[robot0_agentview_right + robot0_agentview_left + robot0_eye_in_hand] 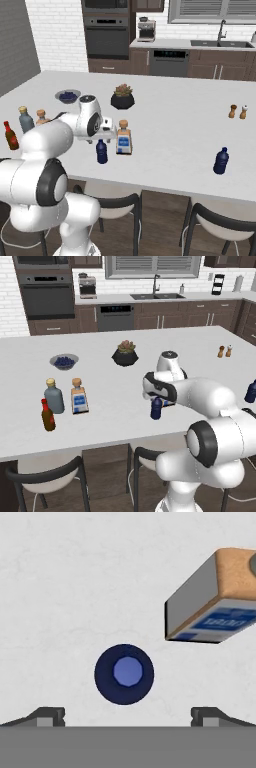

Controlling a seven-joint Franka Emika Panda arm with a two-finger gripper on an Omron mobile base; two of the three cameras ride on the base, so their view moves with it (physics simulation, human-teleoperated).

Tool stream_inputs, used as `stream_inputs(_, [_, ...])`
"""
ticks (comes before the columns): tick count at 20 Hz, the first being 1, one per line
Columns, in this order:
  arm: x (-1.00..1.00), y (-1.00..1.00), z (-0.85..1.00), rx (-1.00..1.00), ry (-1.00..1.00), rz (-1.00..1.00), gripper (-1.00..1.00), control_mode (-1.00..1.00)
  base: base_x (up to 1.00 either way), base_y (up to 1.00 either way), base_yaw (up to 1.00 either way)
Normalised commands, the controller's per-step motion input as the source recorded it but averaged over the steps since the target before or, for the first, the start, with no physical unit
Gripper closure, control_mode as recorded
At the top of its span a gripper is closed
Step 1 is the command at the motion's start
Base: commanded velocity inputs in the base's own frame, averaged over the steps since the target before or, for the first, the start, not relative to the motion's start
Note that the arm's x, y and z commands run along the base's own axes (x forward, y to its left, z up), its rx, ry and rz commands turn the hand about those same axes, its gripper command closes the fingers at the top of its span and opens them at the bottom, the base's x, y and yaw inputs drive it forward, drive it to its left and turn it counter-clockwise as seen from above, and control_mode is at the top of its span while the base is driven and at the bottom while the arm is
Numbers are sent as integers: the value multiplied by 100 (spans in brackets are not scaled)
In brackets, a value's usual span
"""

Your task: Move the plastic bottles in the middle to the plastics group, and the glass bottles in the middle to the glass group.

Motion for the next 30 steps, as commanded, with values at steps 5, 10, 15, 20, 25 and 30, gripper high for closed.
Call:
stream_inputs(5, [7, 0, -10, 0, 1, 0, -100, -100, 0, 0, 0])
stream_inputs(10, [0, 0, -19, 0, 0, 0, -100, -100, 0, 0, 0])
stream_inputs(15, [0, 0, -21, 0, 0, 0, -100, -100, 0, 0, 0])
stream_inputs(20, [1, 0, -14, 0, 0, 0, -100, -100, 0, 0, 0])
stream_inputs(25, [1, 0, -6, 0, -1, 0, -100, -100, 0, 0, 0])
stream_inputs(30, [1, 0, 0, 1, -1, 0, -100, -100, 0, 0, 0])
